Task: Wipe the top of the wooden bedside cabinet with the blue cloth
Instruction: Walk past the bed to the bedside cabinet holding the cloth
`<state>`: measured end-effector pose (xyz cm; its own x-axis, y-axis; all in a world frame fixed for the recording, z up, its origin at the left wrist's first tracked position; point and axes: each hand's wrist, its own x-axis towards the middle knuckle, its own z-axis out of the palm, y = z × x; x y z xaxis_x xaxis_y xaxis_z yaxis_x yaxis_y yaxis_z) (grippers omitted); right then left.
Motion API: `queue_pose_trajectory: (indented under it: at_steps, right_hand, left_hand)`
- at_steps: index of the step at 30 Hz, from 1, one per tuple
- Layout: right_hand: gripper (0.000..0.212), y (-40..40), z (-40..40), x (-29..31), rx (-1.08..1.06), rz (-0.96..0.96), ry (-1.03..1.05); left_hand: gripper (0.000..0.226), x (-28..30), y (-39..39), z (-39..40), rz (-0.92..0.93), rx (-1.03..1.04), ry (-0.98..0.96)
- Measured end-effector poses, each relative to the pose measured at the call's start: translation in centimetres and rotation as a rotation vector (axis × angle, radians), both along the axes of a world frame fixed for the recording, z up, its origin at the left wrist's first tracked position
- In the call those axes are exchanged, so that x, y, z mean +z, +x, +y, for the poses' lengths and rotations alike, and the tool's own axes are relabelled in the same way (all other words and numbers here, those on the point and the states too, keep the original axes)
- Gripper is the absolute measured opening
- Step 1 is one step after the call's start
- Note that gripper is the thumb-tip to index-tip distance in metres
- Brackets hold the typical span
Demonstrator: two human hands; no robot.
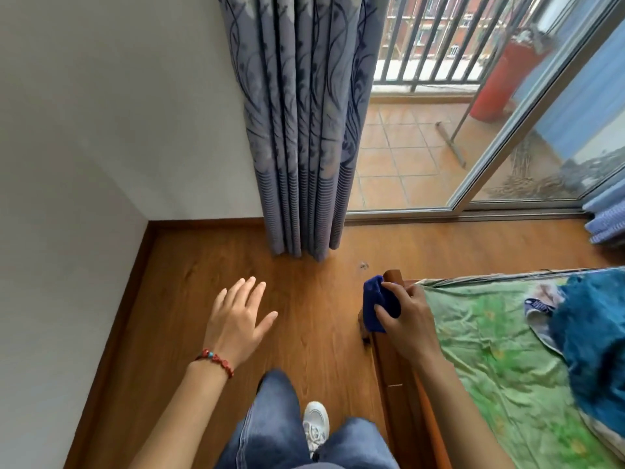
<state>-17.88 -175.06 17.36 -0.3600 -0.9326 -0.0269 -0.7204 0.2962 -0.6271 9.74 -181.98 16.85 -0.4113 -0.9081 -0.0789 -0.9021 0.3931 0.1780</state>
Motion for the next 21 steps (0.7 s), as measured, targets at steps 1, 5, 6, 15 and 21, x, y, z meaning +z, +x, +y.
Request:
queue_pose_trajectory:
  at_steps: [1, 5, 6, 15, 21]
  right_hand:
    - [0.044, -0.5, -1.3, -0.1, -0.007, 0.0, 0.002]
    - [0.043, -2.3, -6.9, -1.2, -0.057, 0.001, 0.029]
    - [0.043, -2.8, -8.4, -1.5, -0.076, 0.003, 0.042]
    - [0.04, -6.8, -21.3, -1.9, -0.285, 0.006, 0.073]
    - [0.039, -10.7, -25.5, -1.4, -0.462, -0.032, 0.089]
  left_hand:
    - [0.077, 0.0, -0.7, -1.6, -0.002, -0.018, 0.002]
    - [0.077, -1.1, -3.4, -8.8, -0.013, -0.087, 0.02]
    - [0.077, -1.4, -4.1, -10.9, -0.017, -0.109, 0.023]
    - [0.075, -1.6, -11.6, -28.7, 0.019, -0.386, -0.026]
    - [0.058, -1.7, -19.2, -35.1, 0.047, -0.596, -0.027]
